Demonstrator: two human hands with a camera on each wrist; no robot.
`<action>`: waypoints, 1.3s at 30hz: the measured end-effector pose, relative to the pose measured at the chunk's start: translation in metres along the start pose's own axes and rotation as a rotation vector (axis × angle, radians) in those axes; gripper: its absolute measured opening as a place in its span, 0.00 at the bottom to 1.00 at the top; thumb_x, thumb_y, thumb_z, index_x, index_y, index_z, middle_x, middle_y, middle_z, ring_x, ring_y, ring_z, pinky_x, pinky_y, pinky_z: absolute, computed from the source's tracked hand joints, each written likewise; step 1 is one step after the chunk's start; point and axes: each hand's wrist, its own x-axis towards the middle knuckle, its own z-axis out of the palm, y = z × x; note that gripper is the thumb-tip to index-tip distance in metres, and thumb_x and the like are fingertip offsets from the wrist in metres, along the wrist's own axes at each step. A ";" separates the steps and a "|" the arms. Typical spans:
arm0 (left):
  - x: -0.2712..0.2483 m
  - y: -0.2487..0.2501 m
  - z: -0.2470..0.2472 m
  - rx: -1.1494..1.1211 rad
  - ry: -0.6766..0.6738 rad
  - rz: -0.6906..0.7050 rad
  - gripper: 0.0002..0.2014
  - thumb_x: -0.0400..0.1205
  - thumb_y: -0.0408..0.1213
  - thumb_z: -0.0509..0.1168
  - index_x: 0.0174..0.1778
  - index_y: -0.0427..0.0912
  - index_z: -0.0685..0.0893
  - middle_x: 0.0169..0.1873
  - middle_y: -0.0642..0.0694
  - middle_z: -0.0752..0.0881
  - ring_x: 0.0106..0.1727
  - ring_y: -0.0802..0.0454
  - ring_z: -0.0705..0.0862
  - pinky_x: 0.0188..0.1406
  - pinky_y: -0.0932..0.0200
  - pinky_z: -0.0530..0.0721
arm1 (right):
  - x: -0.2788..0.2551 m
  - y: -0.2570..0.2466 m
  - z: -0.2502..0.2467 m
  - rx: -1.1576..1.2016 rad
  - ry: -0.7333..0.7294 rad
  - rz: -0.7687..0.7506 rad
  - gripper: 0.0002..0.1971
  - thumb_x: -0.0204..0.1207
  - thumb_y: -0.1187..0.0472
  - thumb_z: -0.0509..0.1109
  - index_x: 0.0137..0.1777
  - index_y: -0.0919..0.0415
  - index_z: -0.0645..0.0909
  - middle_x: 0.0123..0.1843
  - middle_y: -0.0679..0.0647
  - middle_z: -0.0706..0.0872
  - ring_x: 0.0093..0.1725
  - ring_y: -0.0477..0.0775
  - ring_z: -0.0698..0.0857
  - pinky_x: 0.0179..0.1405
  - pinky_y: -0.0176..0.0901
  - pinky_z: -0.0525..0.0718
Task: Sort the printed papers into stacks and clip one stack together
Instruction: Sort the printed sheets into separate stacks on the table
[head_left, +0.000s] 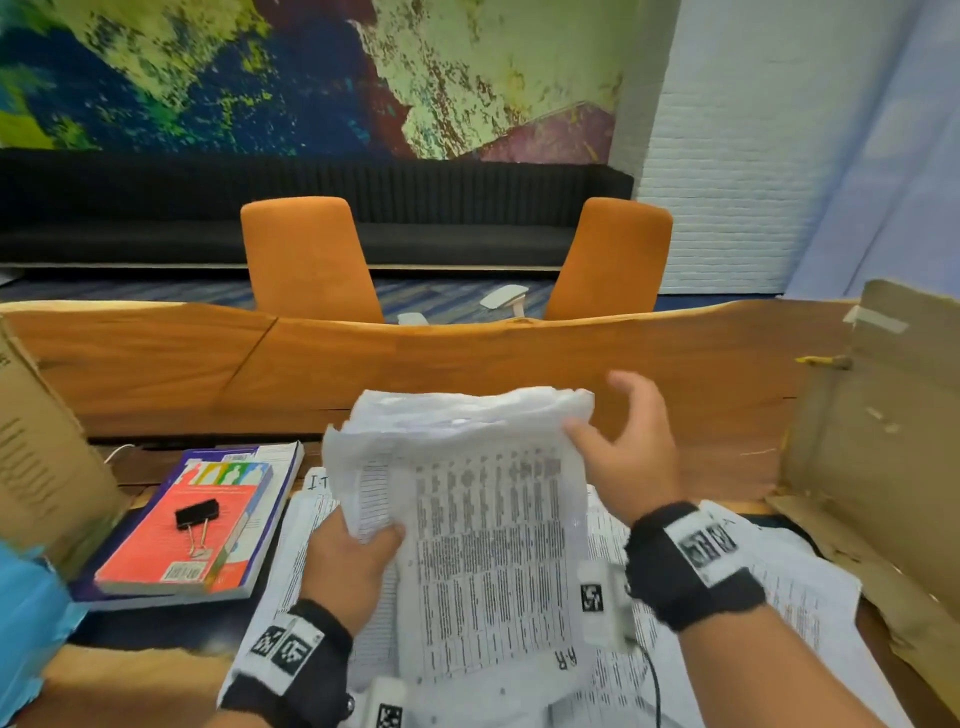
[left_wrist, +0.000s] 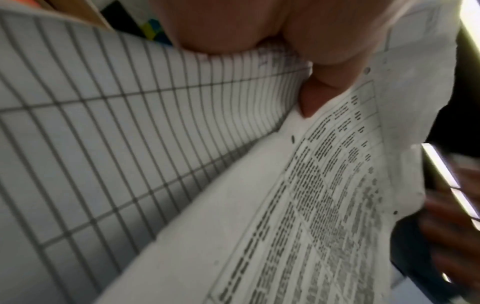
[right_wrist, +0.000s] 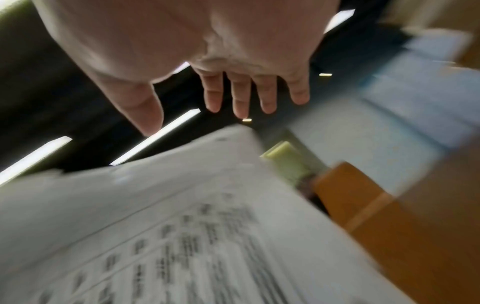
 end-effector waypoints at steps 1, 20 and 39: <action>0.002 0.000 -0.003 -0.029 0.015 -0.008 0.11 0.81 0.28 0.67 0.54 0.48 0.85 0.47 0.49 0.91 0.51 0.51 0.88 0.48 0.54 0.85 | -0.007 0.011 0.001 0.149 -0.031 0.204 0.29 0.76 0.59 0.73 0.76 0.57 0.70 0.73 0.51 0.76 0.69 0.47 0.74 0.72 0.53 0.73; 0.011 -0.030 0.027 -0.045 -0.106 -0.171 0.13 0.73 0.39 0.68 0.54 0.50 0.86 0.50 0.49 0.91 0.56 0.44 0.87 0.61 0.39 0.81 | -0.066 0.045 0.069 0.300 -0.388 0.419 0.05 0.82 0.58 0.70 0.55 0.51 0.85 0.50 0.50 0.91 0.50 0.51 0.88 0.43 0.42 0.85; 0.021 -0.017 -0.040 -0.253 0.014 -0.087 0.10 0.80 0.29 0.67 0.57 0.42 0.85 0.50 0.38 0.91 0.52 0.38 0.89 0.50 0.44 0.86 | -0.020 0.093 -0.019 0.377 -0.442 0.417 0.20 0.72 0.75 0.74 0.61 0.57 0.81 0.54 0.53 0.92 0.48 0.51 0.92 0.41 0.44 0.89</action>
